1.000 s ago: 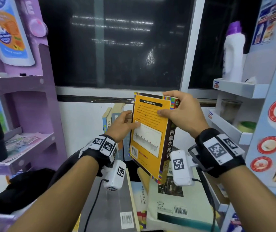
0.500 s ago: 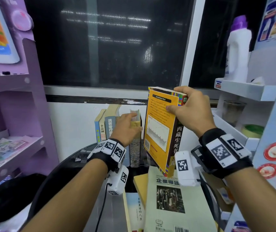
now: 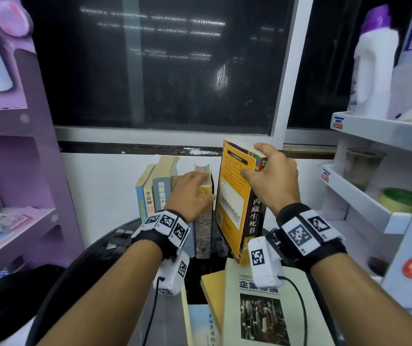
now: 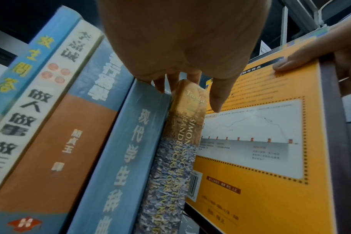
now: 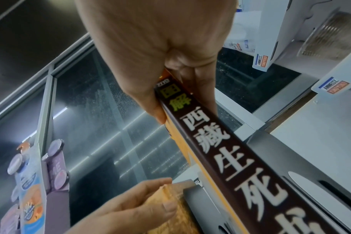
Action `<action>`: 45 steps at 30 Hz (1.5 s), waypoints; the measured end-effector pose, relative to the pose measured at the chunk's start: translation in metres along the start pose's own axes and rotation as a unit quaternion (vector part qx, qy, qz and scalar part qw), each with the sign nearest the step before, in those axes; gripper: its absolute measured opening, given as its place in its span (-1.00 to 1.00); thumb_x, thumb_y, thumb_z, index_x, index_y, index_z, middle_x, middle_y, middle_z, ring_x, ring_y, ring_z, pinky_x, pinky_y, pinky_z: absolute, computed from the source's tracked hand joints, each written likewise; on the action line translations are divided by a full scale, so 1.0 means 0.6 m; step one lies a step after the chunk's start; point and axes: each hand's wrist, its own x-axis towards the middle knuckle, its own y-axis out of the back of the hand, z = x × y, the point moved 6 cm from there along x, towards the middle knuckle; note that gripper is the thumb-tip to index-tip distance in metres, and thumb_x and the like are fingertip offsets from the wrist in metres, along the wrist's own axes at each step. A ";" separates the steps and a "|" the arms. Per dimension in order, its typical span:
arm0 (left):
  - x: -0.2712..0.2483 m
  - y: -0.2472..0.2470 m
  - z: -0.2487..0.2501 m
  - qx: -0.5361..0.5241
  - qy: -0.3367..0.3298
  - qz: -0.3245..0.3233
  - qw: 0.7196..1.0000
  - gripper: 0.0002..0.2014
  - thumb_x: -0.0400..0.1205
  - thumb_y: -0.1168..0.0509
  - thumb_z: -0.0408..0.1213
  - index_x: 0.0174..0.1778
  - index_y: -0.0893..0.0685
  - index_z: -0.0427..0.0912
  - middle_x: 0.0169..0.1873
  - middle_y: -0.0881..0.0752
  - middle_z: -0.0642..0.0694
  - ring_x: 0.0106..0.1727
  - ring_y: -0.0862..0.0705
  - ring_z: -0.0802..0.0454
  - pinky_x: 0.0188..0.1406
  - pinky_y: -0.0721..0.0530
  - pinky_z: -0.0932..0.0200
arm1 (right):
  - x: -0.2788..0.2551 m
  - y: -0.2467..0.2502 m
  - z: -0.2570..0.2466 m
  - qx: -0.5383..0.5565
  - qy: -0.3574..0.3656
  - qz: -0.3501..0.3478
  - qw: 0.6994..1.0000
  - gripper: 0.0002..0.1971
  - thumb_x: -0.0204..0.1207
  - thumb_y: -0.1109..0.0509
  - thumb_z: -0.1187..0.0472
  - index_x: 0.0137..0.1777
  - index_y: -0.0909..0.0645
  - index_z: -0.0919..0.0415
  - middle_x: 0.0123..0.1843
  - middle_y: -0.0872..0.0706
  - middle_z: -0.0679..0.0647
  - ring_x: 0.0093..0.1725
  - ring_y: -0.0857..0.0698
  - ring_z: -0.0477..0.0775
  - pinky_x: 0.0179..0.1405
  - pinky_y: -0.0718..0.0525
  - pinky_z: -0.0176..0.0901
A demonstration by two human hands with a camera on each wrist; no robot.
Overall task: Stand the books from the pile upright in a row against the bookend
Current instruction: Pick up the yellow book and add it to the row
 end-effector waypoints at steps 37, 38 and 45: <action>0.014 0.000 -0.014 0.088 -0.078 0.000 0.993 -0.32 0.53 -0.44 -0.09 0.56 -0.34 -0.01 0.50 -0.42 0.06 0.49 -0.39 0.07 0.41 -0.35 0.14 | 0.041 -0.189 0.059 0.010 -0.001 -0.043 0.999 -0.47 0.50 -0.44 -0.03 0.48 -0.49 -0.05 0.13 -0.77 0.18 0.16 -0.70 0.23 0.19 -0.66 -0.02; 0.015 -0.001 -0.016 0.089 -0.076 -0.002 0.993 -0.32 0.53 -0.44 -0.08 0.57 -0.34 0.00 0.51 -0.41 0.07 0.50 -0.38 0.07 0.43 -0.35 0.12 | 0.041 -0.187 0.059 0.014 0.000 -0.051 0.999 -0.47 0.51 -0.43 -0.02 0.49 -0.48 -0.04 0.13 -0.77 0.17 0.16 -0.70 0.21 0.20 -0.66 -0.02; 0.017 -0.005 -0.021 0.107 -0.063 -0.014 0.992 -0.28 0.54 -0.42 -0.03 0.60 -0.29 0.04 0.56 -0.32 0.06 0.55 -0.31 0.07 0.48 -0.36 0.01 | 0.033 -0.165 0.047 0.024 0.016 -0.189 0.981 -0.42 0.54 -0.40 0.14 0.56 -0.36 0.00 0.04 -0.71 0.07 0.06 -0.68 0.05 0.03 -0.62 -0.20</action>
